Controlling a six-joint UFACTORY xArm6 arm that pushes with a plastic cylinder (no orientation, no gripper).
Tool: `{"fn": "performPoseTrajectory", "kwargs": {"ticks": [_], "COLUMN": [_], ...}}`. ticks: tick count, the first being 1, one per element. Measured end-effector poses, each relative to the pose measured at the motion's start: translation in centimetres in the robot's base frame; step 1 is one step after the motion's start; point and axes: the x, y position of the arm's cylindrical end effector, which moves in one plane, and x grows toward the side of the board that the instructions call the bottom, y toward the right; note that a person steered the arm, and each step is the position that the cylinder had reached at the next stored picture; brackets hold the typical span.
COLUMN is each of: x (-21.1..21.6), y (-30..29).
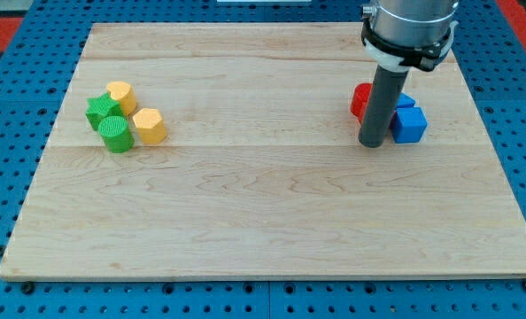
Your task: Arrange the red and blue blocks in a line
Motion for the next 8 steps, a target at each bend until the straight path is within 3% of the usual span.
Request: {"fn": "performPoseTrajectory", "kwargs": {"ticks": [1,2,3,4,5,7,8], "x": [1.7,-0.9,-2.4,-0.1,1.6,-3.9,-3.5], "y": [5.9,9.3,5.9,6.0,1.9,4.6,5.7]}}
